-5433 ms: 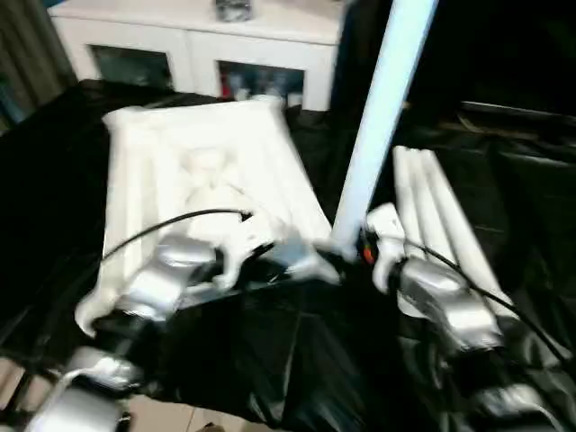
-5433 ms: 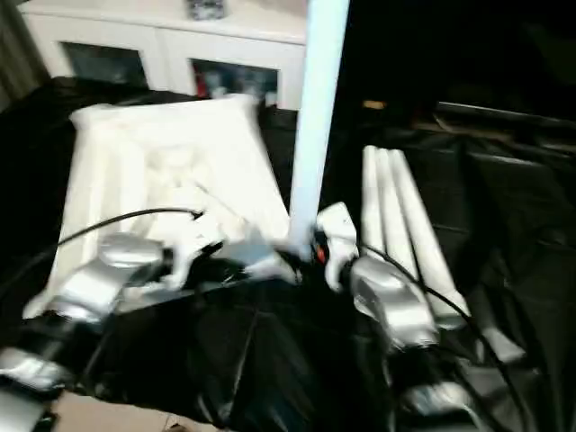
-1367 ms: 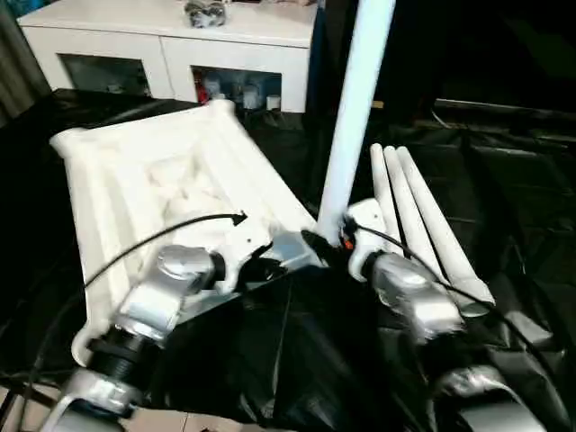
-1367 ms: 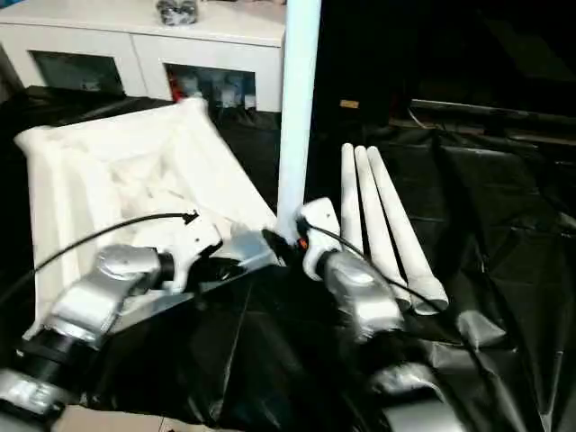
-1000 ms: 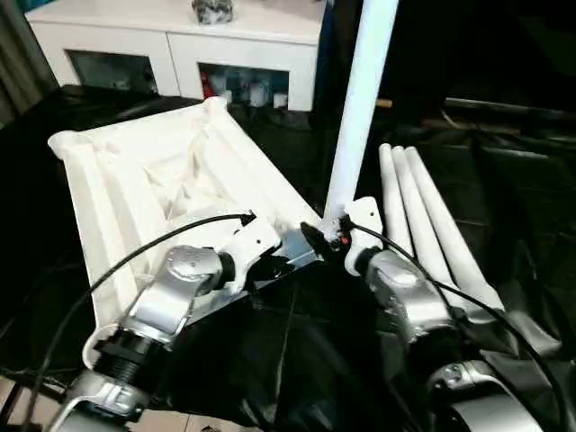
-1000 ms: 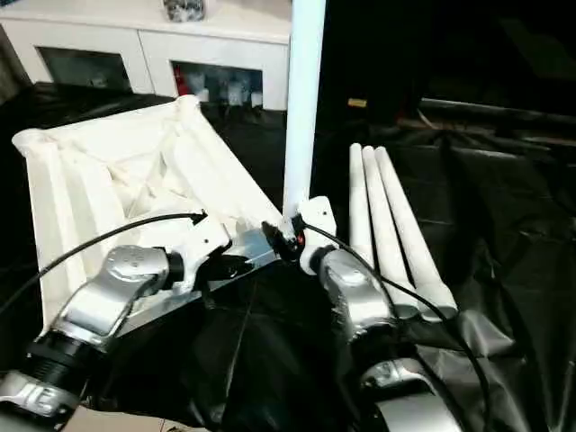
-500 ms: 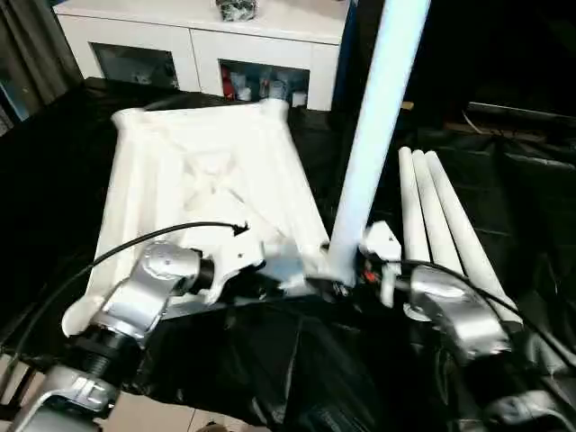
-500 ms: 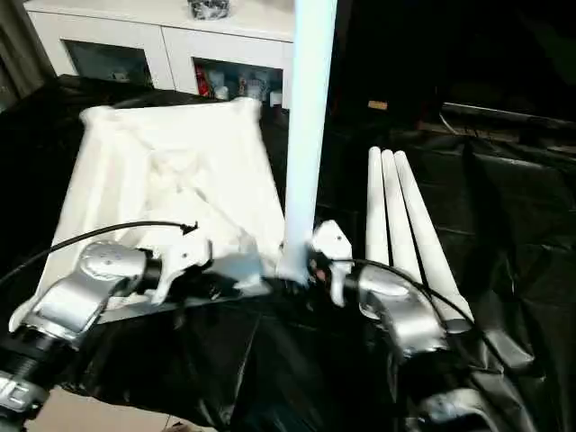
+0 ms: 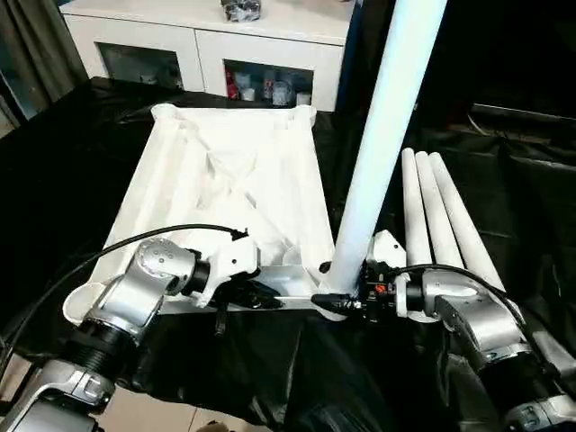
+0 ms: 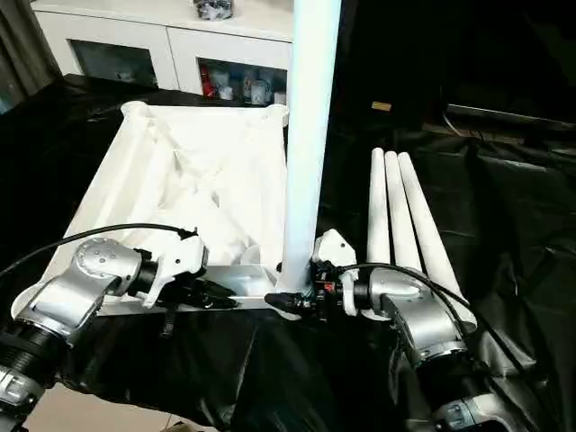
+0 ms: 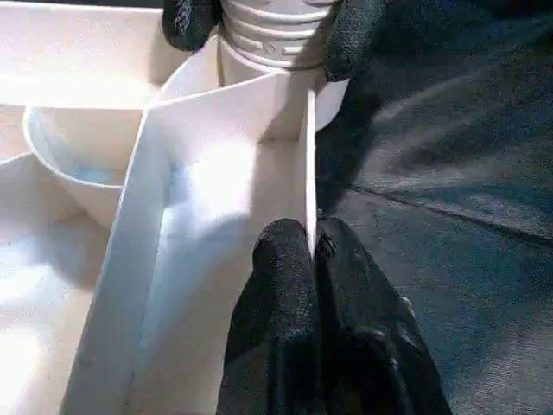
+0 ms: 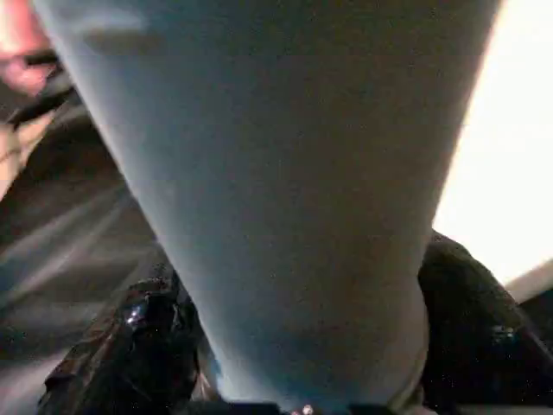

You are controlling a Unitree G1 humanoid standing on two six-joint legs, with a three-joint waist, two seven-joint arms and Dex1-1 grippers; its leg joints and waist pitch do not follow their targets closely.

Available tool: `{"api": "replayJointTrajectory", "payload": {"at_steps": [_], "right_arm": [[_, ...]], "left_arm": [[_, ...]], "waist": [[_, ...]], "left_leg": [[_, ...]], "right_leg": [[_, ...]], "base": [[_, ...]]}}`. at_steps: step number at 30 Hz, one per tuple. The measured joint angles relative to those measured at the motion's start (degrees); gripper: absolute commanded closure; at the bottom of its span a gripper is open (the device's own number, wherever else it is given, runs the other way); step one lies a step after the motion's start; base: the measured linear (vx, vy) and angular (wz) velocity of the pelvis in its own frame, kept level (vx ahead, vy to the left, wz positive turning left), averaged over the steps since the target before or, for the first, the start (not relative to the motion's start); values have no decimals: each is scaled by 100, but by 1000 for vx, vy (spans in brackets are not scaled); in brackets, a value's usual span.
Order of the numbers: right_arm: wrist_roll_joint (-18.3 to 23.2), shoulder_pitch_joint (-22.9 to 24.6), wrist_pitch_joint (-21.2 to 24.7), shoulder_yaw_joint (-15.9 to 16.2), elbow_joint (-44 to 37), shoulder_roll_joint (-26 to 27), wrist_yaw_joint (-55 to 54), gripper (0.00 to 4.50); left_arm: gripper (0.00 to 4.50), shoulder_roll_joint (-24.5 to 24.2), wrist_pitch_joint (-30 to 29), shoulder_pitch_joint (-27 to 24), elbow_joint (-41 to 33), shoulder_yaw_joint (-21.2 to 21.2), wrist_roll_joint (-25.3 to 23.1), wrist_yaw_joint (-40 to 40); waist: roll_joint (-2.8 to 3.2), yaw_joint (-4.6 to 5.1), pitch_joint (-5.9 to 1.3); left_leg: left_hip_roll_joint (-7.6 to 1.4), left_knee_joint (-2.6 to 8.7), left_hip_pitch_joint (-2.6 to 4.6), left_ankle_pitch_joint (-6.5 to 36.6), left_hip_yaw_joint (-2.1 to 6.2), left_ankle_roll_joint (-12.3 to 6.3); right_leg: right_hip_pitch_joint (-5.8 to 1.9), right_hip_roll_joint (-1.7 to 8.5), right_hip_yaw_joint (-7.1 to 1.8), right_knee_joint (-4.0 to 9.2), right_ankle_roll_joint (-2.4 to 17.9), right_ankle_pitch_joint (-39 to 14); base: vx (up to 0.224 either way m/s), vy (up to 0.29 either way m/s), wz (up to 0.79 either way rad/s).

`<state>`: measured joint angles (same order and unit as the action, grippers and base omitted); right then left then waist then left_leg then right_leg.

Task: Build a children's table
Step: Rotate leg to tighten

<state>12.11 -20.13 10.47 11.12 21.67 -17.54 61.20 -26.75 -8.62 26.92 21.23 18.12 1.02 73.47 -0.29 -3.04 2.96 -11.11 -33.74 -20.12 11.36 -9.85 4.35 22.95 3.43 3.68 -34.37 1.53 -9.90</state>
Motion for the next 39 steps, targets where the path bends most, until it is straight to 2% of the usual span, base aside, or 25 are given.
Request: {"api": "replayJointTrajectory", "payload": {"at_steps": [5, 8, 13, 18, 19, 20, 22, 24, 27, 30, 33, 35, 39], "right_arm": [[-190, -301, -192, -237, 606, 512, -1158, 172], [-409, -709, -451, -446, 1330, 1026, -2506, 173], [-580, -1031, -656, -645, 1890, 1430, -3746, 174], [-716, -1173, -999, -717, 2247, 1589, -4205, 174], [-725, -1172, -1046, -742, 2270, 1603, -4202, 174], [-725, -1174, -1084, -751, 2293, 1607, -4197, 139], [-714, -1177, -1181, -811, 2351, 1616, -4111, 104], [-726, -1171, -1280, -803, 2369, 1583, -3897, 98], [-839, -1106, -1365, -518, 2236, 1307, -3430, 61], [-803, -927, -1414, -408, 1967, 1152, -2886, 61], [-698, -689, -1430, -238, 1529, 831, -2175, 61], [-591, -483, -1348, -128, 1175, 564, -1635, 61], [-361, -228, -1111, 1, 692, 203, -730, 61]], "left_arm": [[450, 291, -446, 4, 3, -173, -110, -719], [450, 692, -781, 19, 7, -291, -306, -1462], [450, 1111, -1145, 66, -39, -310, -521, -2217], [450, 1280, -1369, 62, -147, -306, -590, -2523], [450, 1280, -1370, 62, -153, -306, -591, -2523], [450, 1280, -1372, 62, -158, -305, -592, -2523], [450, 1273, -1366, 60, -182, -290, -611, -2512], [450, 1193, -1270, 60, -205, -240, -611, -2426], [450, 1006, -1058, 45, -230, -171, -558, -2102], [450, 814, -935, 21, -291, -143, -494, -1789], [450, 628, -802, 9, -295, -115, -415, -1440], [450, 457, -662, 7, -288, -80, -369, -1193], [450, 221, -436, 7, -252, -24, -283, -754]], "waist": [[-6, 155, -2], [-9, 263, -4], [0, 281, -14], [0, 282, -17], [0, 282, -17], [0, 282, -17], [0, 281, -17], [0, 283, -17], [0, 267, -16], [0, 242, -16], [3, 167, -14], [5, 107, -13], [9, 86, -10]], "left_leg": [[2, -7, 3, 0, 1, 2], [2, -8, 13, 0, 12, 4], [4, -6, 16, 0, 13, 4], [7, -7, 11, 0, 13, 3], [7, -7, 10, 0, 13, 3], [7, -7, 10, 0, 13, 3], [7, -7, 9, 0, 13, 3], [6, -6, 2, 0, 13, 3], [5, -2, -2, 1, 13, 2], [3, 12, -7, 1, 12, 1], [2, 13, -7, 3, 12, -3], [2, 13, -9, 4, 11, -5], [1, 10, -7, 3, 3, -4]], "right_leg": [[-4, 0, -1, -6, -21, -12], [-4, 1, 7, -4, -24, -14], [-8, 1, 6, -4, -24, -14], [-7, 2, 3, 0, -24, -14], [-6, 2, 3, 0, -24, -14], [-6, 2, 3, -1, -24, -14], [-5, 2, 4, -1, -24, -14], [2, 2, 4, -1, -23, -13], [8, 1, 5, -1, 3, 2], [18, 0, 5, 0, 1, -1], [19, 0, 8, 6, -1, -5], [18, 0, 7, 13, -1, -5], [8, 1, 0, 14, -1, -5]], "base": [[0, 0, 0], [0, 0, 0], [0, 0, 0], [0, 0, 0], [0, 0, 0], [0, 0, 0], [0, 0, 0], [0, 0, 0], [0, 0, 0], [0, 0, 0], [0, 0, 0], [0, 0, 0], [0, 0, 0]]}}
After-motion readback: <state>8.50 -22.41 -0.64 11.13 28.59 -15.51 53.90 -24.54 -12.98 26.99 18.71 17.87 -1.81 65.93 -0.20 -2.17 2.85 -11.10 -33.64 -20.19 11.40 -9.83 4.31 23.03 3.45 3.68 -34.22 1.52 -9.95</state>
